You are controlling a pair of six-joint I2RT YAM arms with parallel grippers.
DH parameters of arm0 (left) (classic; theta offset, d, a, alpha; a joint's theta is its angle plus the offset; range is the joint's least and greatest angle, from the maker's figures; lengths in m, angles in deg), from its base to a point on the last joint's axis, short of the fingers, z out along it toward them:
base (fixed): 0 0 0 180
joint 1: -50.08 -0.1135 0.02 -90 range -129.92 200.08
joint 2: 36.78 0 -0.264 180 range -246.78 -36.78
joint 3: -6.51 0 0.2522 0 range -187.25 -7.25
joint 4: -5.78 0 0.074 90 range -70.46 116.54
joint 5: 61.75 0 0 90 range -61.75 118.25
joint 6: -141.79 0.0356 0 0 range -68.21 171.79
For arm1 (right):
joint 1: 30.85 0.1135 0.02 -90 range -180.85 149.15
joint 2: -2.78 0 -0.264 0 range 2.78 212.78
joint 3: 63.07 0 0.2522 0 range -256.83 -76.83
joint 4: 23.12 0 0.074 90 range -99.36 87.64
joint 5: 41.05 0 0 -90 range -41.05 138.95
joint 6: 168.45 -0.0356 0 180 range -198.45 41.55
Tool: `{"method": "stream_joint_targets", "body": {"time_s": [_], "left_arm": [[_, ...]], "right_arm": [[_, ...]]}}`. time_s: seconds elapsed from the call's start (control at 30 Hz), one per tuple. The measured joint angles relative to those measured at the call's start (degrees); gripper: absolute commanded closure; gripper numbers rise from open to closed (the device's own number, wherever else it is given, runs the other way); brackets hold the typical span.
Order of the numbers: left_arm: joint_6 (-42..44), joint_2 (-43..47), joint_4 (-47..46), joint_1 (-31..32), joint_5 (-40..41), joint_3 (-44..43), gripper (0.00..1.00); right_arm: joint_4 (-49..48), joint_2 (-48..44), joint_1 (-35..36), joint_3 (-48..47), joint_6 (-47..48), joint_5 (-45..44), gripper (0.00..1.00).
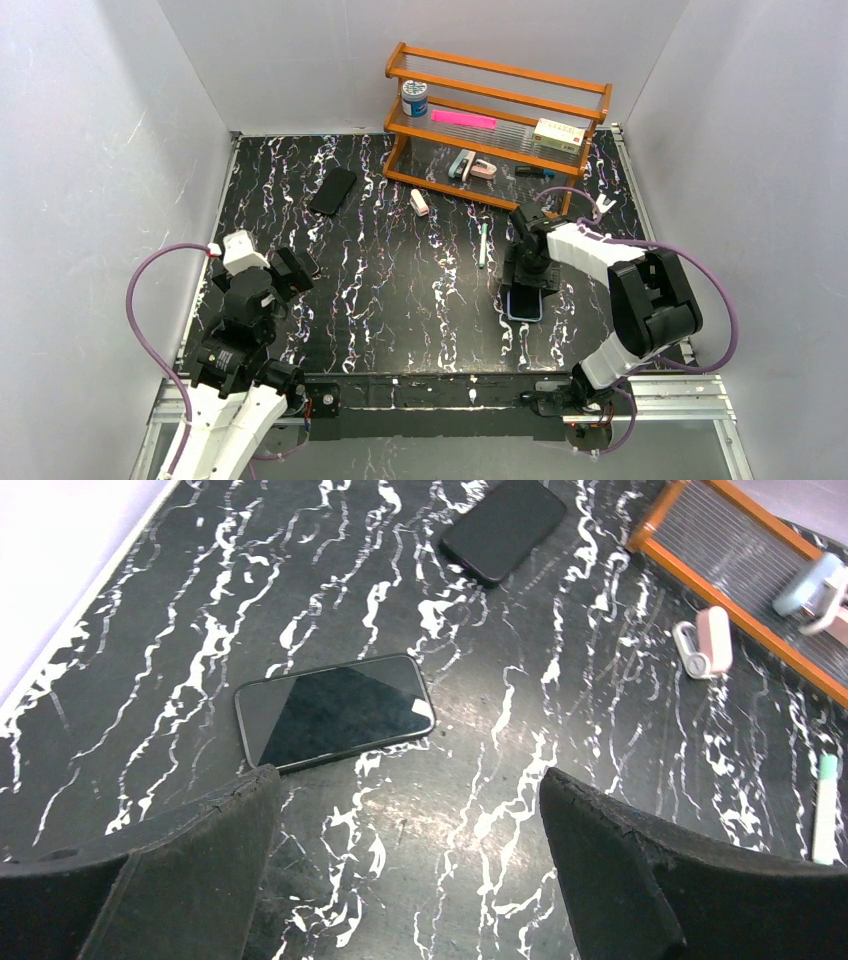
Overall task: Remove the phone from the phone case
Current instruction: Pick up the phone at the center of the board.
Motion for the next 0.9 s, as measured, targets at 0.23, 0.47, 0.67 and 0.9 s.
{"method": "stream_joint_targets", "body": {"time_s": [0.23,0.47,0.67,0.9], "left_arm": [[-0.63,-4.26,-2.01,0.81,-8.46,-0.04,0.02],[-7.13,-20.61,-4.46,0.92,-20.59,-2.36,0.02],[-14.38,-32.28,-9.01,1.7,-30.25,-2.71,0.02],[-20.94,-40.13,-15.72,5.53,-34.88,-3.65,0.02]], "right_arm": [[-1.57,-1.9,10.4,0.0,-1.2,3.69,0.87],[-7.8,-4.57,14.82,0.0,0.26,8.63,0.99],[-15.47,-4.57,16.52,0.46,3.21,13.64,0.99],[-23.45,-3.58,18.36,0.98,6.91,19.87,0.99]]}}
